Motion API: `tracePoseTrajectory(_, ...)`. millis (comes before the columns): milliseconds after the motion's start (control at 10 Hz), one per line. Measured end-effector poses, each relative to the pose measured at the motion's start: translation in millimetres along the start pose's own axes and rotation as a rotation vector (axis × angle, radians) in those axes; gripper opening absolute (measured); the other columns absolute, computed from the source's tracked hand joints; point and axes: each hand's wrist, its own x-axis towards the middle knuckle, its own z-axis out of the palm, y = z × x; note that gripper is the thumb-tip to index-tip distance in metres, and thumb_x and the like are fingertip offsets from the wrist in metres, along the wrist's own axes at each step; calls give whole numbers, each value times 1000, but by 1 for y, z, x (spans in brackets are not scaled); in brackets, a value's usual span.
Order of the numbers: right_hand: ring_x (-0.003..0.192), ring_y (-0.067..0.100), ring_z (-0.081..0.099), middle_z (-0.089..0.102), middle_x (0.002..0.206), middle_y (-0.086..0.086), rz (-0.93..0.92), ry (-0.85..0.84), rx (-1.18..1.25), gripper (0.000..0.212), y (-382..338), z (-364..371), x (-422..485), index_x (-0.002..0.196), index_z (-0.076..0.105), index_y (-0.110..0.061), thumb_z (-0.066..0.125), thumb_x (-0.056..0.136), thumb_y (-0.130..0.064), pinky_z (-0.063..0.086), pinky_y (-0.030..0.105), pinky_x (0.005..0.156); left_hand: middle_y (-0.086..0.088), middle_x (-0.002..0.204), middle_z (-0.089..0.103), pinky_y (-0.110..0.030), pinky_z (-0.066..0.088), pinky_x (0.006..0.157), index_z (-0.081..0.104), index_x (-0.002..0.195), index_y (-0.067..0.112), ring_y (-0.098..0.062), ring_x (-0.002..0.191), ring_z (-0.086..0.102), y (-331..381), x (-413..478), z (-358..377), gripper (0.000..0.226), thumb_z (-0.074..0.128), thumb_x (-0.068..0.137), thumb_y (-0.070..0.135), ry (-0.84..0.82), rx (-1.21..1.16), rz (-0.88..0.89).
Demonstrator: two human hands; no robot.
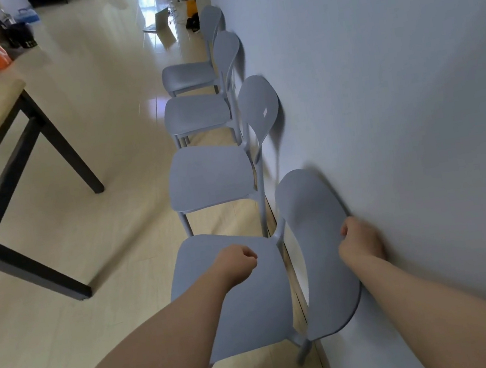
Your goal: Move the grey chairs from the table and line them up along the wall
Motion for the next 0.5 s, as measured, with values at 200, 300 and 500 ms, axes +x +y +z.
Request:
tracePoseTrajectory(200, 114, 37, 58, 60, 123, 23, 29, 16, 17, 29, -1, -2, 5, 110, 61, -4, 41, 90, 4, 48, 36, 91, -15, 129, 61, -35, 46, 100, 58, 128, 6, -28, 121, 56, -13, -9, -11, 35, 41, 98, 11, 42, -7, -19)
tracePoseTrajectory(300, 113, 38, 59, 61, 121, 24, 24, 32, 29, 27, 0, -2, 0, 109, 62, -4, 43, 91, 4, 49, 37, 91, -16, 128, 61, -34, 47, 99, 59, 127, 5, -28, 120, 56, -20, -10, -12, 35, 41, 97, 9, 50, -31, -32)
tracePoseTrajectory(500, 125, 35, 49, 52, 134, 18, -81, 64, 209, 40, -36, -19, -11, 130, 54, -11, 53, 90, -10, 42, 39, 101, -14, 129, 60, -34, 48, 94, 58, 127, 4, -26, 115, 58, -32, -8, -11, 35, 40, 97, 8, 57, -82, -58)
